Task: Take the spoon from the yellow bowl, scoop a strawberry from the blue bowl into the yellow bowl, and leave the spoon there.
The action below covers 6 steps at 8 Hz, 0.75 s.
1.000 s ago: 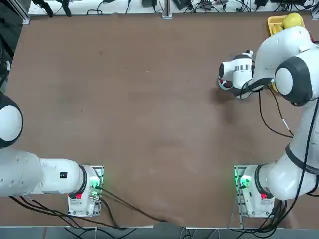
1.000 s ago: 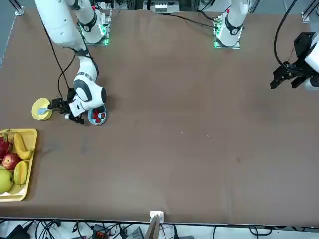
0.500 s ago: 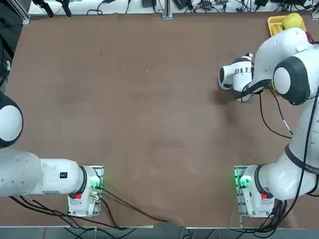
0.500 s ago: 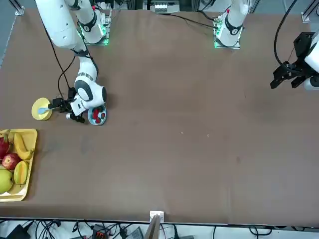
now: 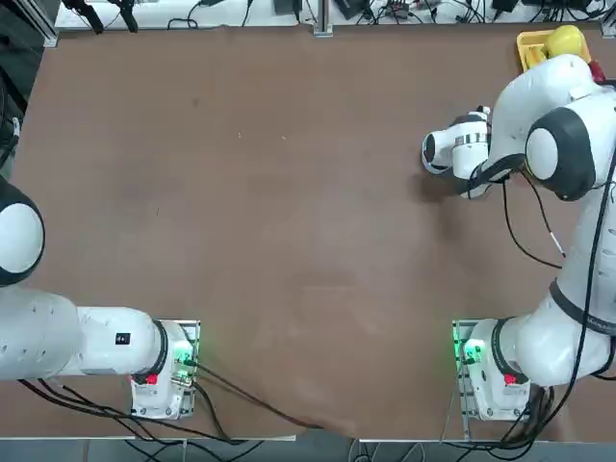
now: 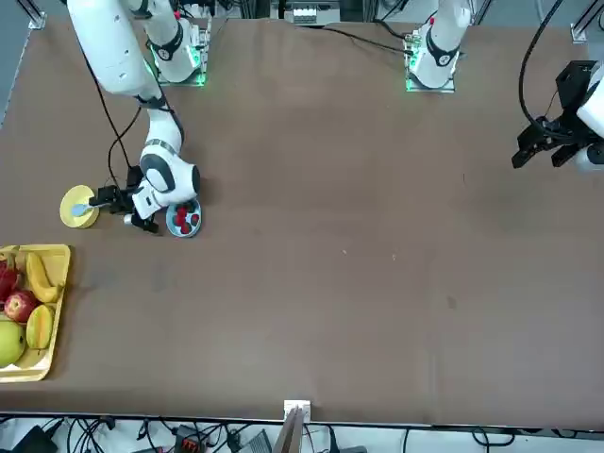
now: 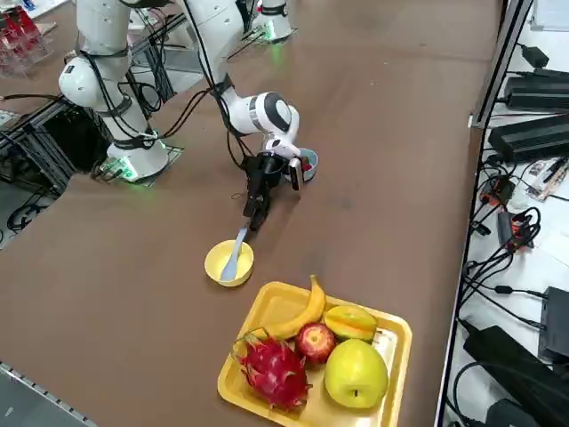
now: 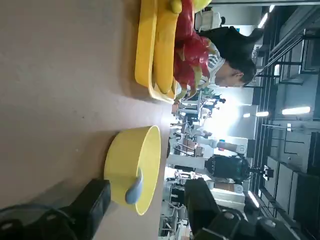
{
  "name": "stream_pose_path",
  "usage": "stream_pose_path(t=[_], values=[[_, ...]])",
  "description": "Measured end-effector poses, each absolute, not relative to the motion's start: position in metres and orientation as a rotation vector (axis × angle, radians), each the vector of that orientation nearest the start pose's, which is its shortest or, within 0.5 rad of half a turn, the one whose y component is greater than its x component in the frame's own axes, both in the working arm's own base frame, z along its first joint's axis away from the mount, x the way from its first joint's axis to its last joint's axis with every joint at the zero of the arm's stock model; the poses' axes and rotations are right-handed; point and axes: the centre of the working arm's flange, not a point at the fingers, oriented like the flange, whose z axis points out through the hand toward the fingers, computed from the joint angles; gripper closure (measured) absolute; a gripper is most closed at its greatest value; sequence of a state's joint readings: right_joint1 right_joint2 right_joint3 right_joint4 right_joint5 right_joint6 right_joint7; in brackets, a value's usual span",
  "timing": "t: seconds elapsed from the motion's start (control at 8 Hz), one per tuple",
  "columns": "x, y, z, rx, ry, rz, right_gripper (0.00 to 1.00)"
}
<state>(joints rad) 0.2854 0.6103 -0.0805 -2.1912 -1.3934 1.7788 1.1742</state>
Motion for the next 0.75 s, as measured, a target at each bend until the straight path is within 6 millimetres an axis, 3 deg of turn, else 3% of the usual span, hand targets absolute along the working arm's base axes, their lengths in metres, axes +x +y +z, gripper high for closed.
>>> stream_pose_path(t=[0.75], values=[[0.481, -0.003, 0.099, 1.759, 0.163, 0.039, 0.15]])
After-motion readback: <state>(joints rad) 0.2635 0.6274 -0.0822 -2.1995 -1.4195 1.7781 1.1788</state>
